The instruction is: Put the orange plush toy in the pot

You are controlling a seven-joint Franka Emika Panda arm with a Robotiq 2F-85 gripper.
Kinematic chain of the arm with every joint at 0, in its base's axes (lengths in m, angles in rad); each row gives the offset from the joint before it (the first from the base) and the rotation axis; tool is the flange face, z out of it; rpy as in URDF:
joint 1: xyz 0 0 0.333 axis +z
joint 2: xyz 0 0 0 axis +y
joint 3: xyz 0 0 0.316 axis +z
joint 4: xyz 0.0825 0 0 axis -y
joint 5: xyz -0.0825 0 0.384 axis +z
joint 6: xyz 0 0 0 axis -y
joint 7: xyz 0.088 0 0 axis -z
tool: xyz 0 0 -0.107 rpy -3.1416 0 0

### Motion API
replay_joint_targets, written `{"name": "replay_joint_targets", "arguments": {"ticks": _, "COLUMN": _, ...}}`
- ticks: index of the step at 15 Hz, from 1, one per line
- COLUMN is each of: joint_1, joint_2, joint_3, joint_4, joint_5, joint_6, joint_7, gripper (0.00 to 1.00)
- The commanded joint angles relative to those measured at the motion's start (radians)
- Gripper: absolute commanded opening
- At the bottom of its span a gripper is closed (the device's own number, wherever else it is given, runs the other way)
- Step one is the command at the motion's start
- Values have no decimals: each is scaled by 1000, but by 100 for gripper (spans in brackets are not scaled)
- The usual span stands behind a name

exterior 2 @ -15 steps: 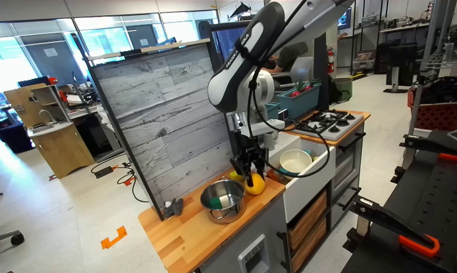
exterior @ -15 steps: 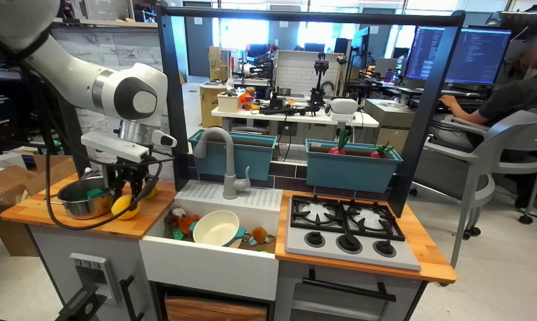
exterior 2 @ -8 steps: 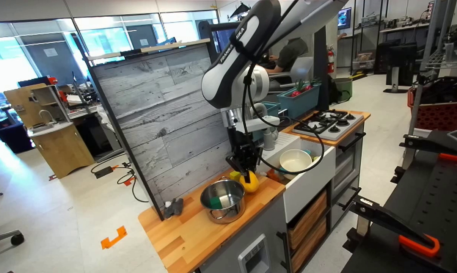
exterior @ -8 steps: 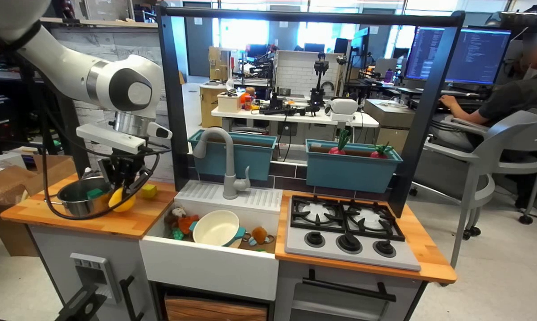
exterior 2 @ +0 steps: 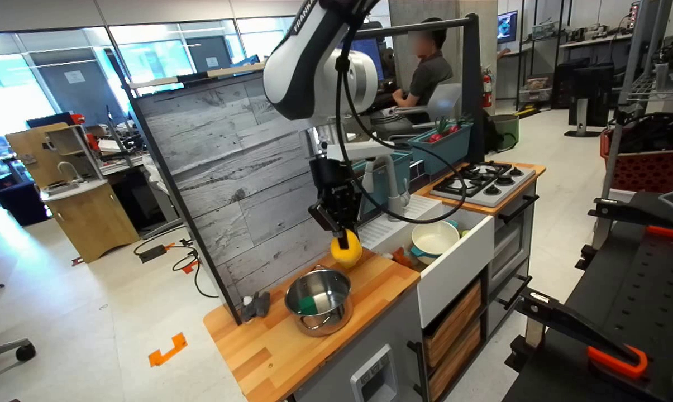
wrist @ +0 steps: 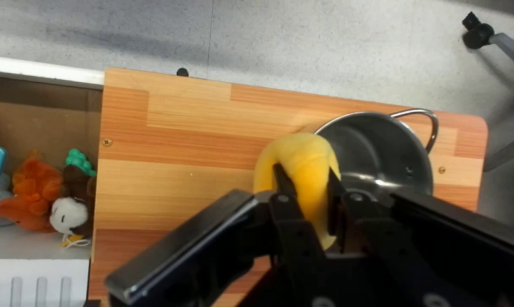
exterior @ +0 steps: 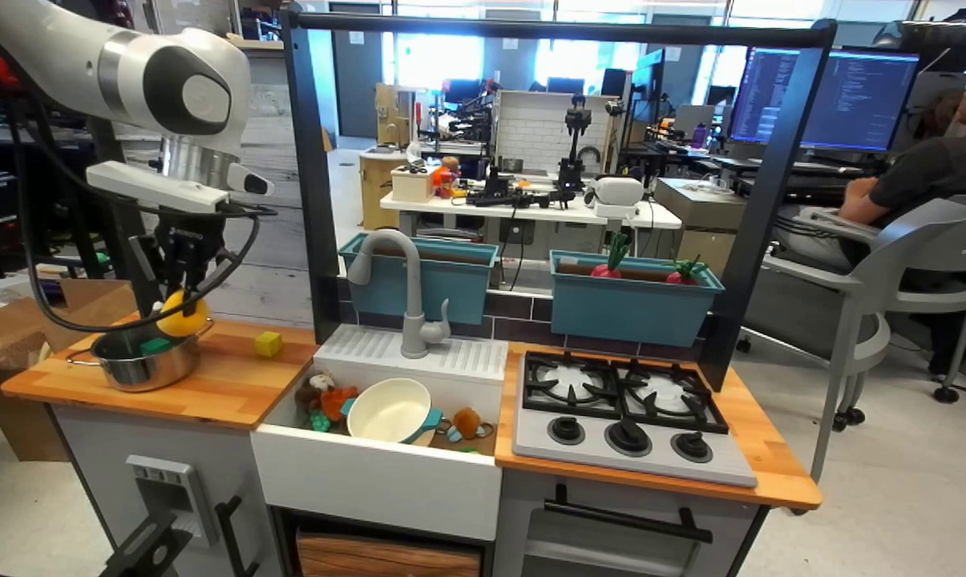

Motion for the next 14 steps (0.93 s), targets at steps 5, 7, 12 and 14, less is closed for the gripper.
{"name": "replay_joint_targets", "arguments": {"ticks": 5, "joint_1": 7, "joint_2": -167, "joint_3": 46, "joint_4": -203, "joint_5": -67, "joint_6": 35, "joint_7": -56, "gripper": 5}}
{"name": "replay_joint_targets", "arguments": {"ticks": 7, "joint_1": 8, "joint_2": -155, "joint_3": 62, "joint_4": -192, "joint_5": -76, "joint_6": 30, "joint_7": -80, "gripper": 5}}
{"name": "replay_joint_targets", "arguments": {"ticks": 12, "joint_1": 22, "joint_2": -121, "joint_3": 87, "joint_4": -151, "joint_5": -94, "joint_6": 14, "joint_7": -124, "gripper": 5}}
{"name": "replay_joint_targets", "arguments": {"ticks": 14, "joint_1": 28, "joint_2": -112, "joint_3": 90, "joint_4": -137, "joint_5": -105, "joint_6": 14, "joint_7": -134, "gripper": 5}}
